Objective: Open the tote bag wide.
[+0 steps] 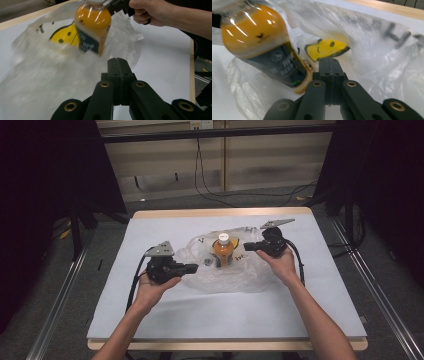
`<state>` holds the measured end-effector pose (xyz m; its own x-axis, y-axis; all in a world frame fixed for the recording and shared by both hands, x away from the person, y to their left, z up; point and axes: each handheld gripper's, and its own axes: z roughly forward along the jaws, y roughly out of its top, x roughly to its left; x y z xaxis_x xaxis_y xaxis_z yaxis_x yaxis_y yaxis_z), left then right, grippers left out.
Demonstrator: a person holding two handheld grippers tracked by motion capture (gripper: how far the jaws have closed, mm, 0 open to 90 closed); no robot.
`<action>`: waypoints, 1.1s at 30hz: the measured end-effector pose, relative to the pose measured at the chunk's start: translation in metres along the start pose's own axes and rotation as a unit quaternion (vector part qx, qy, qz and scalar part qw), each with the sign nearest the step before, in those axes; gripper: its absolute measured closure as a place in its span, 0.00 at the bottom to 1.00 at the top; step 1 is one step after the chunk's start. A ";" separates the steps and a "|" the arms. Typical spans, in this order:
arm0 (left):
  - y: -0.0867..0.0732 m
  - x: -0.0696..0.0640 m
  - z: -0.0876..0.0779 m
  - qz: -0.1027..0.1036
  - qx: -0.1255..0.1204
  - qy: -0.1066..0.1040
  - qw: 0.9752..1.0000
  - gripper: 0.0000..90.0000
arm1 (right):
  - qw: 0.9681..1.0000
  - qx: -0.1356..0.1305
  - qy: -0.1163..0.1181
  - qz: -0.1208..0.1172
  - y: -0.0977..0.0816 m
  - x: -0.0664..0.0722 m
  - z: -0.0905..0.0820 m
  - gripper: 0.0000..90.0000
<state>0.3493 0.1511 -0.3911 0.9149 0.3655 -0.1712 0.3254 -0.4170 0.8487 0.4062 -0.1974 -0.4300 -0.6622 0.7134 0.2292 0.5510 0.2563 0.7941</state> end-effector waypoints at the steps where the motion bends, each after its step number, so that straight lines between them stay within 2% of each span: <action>1: 0.005 0.000 0.006 0.004 0.002 -0.003 1.000 1.00 | 1.000 0.001 0.001 -0.005 0.002 0.002 0.000 1.00; 4: 0.016 0.009 0.024 -0.007 0.026 0.010 1.000 1.00 | 1.000 0.010 0.007 -0.013 0.009 0.004 0.002 1.00; 5: 0.018 0.015 0.030 -0.009 0.041 0.015 0.999 1.00 | 1.000 0.018 0.010 -0.020 0.014 0.005 0.004 1.00; 7: 0.018 0.027 0.045 -0.021 0.063 0.029 0.997 1.00 | 0.999 0.024 0.015 -0.021 0.016 0.005 0.007 1.00; 8: 0.015 0.034 0.053 -0.030 0.073 0.031 0.996 1.00 | 0.999 0.036 0.019 -0.024 0.019 0.005 0.010 1.00; 9: 0.012 0.041 0.061 -0.041 0.082 0.037 0.995 1.00 | 0.998 0.051 0.024 -0.028 0.021 0.004 0.015 1.00; 10: 0.008 0.048 0.070 -0.049 0.106 0.048 0.992 1.00 | 0.997 0.061 0.023 -0.031 0.023 0.004 0.019 1.00; 11: 0.001 0.058 0.082 -0.065 0.115 0.042 0.990 1.00 | 0.996 0.084 0.028 -0.032 0.027 0.002 0.028 1.00; 12: 0.001 0.058 0.082 -0.065 0.115 0.042 0.990 1.00 | 0.996 0.084 0.028 -0.032 0.027 0.002 0.028 1.00; 13: -0.001 0.061 0.088 -0.067 0.130 0.047 0.988 1.00 | 0.994 0.099 0.026 -0.028 0.028 -0.001 0.036 1.00; 14: -0.003 0.062 0.094 -0.070 0.139 0.046 0.987 1.00 | 0.994 0.099 0.026 -0.028 0.028 -0.001 0.036 1.00; 15: -0.006 0.063 0.100 -0.070 0.151 0.045 0.985 1.00 | 0.993 0.115 0.030 -0.026 0.028 -0.003 0.042 1.00; 16: -0.007 0.064 0.103 -0.055 0.173 0.051 0.982 1.00 | 0.991 0.127 0.028 -0.029 0.028 -0.004 0.047 1.00; 17: -0.011 0.064 0.110 -0.042 0.189 0.048 0.980 1.00 | 0.988 0.151 0.024 -0.022 0.028 -0.006 0.054 1.00; 18: -0.013 0.063 0.112 -0.041 0.195 0.044 0.979 1.00 | 0.987 0.157 0.023 -0.022 0.027 -0.007 0.057 1.00; 19: -0.013 0.063 0.112 -0.041 0.195 0.044 0.979 1.00 | 0.987 0.157 0.023 -0.022 0.027 -0.007 0.057 1.00; 21: -0.014 0.060 0.113 -0.034 0.202 0.044 0.978 1.00 | 0.985 0.170 0.024 -0.018 0.025 -0.009 0.064 1.00; 22: -0.014 0.058 0.112 -0.037 0.205 0.038 0.977 1.00 | 0.984 0.178 0.022 -0.016 0.023 -0.011 0.068 1.00; 24: -0.014 0.051 0.110 -0.025 0.218 0.039 0.975 1.00 | 0.980 0.195 0.022 -0.009 0.019 -0.015 0.074 1.00; 25: -0.015 0.048 0.107 -0.019 0.225 0.034 0.974 1.00 | 0.980 0.198 0.018 -0.006 0.017 -0.017 0.077 1.00; 27: -0.019 0.038 0.103 -0.001 0.230 0.021 0.973 1.00 | 0.978 0.206 0.017 0.002 0.014 -0.021 0.081 1.00; 28: -0.023 0.026 0.100 0.007 0.234 0.007 0.972 1.00 | 0.979 0.203 0.021 0.007 0.014 -0.026 0.083 1.00; 29: -0.023 0.026 0.100 0.007 0.234 0.007 0.972 1.00 | 0.979 0.203 0.021 0.007 0.014 -0.026 0.083 1.00; 31: -0.025 0.012 0.098 0.029 0.242 0.004 0.970 1.00 | 0.978 0.206 0.010 0.012 0.018 -0.029 0.086 1.00; 32: -0.025 0.006 0.097 0.040 0.251 -0.002 0.967 1.00 | 0.978 0.210 0.006 0.009 0.021 -0.030 0.088 1.00; 33: -0.027 -0.001 0.097 0.045 0.251 -0.007 0.967 1.00 | 0.977 0.212 -0.004 0.008 0.023 -0.031 0.089 1.00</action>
<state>0.3627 0.0811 -0.4620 0.9472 0.2984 -0.1171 0.3151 -0.7996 0.5112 0.4849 -0.1551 -0.4691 -0.6486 0.7245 0.2330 0.7232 0.4913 0.4855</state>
